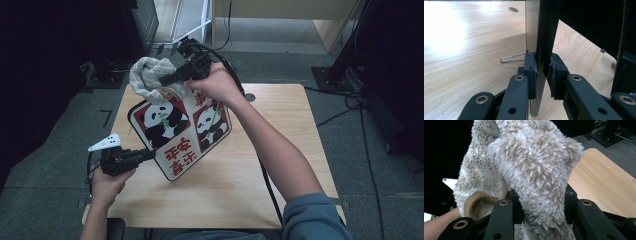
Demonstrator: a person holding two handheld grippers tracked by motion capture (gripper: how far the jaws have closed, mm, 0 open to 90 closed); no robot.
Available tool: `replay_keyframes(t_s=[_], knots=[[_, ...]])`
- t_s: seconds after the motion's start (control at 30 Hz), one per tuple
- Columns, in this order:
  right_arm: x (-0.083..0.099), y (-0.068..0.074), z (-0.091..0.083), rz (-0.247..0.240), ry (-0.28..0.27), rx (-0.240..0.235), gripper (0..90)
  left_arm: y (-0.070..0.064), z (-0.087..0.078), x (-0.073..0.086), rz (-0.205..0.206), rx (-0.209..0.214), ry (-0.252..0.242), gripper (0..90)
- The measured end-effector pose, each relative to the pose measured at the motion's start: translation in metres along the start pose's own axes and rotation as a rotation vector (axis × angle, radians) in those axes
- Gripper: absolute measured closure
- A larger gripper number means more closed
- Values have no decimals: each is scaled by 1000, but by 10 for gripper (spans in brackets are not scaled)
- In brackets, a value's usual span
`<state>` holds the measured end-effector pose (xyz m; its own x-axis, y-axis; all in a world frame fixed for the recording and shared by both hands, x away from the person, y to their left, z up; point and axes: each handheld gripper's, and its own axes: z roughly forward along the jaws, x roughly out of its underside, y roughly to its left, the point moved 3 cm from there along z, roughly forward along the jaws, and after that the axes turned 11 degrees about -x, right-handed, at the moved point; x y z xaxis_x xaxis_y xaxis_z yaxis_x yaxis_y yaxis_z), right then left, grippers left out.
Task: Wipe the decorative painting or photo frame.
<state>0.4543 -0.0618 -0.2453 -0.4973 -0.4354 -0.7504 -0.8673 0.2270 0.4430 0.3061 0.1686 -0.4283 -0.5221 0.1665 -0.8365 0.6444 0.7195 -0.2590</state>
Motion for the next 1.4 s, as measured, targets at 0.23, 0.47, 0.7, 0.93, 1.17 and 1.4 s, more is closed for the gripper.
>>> replay_keyframes(t_s=[0.23,0.47,0.7,0.93,1.17,1.4], knots=[[3,-8,-10,29,-12,10,651,2,-1,0,-2,-6,-2,790],[4,-11,-17,33,-14,33,652,5,-2,0,-5,-13,-4,790],[6,-15,-24,37,-14,55,653,7,-2,-1,-9,-12,-5,790],[7,-18,-31,51,-13,81,653,9,-3,-1,-8,-13,-3,790],[7,-22,-39,66,-18,110,656,9,-3,-1,-10,-12,-7,790],[7,-27,-47,88,-31,128,658,9,-3,-1,-8,-13,-10,789]])
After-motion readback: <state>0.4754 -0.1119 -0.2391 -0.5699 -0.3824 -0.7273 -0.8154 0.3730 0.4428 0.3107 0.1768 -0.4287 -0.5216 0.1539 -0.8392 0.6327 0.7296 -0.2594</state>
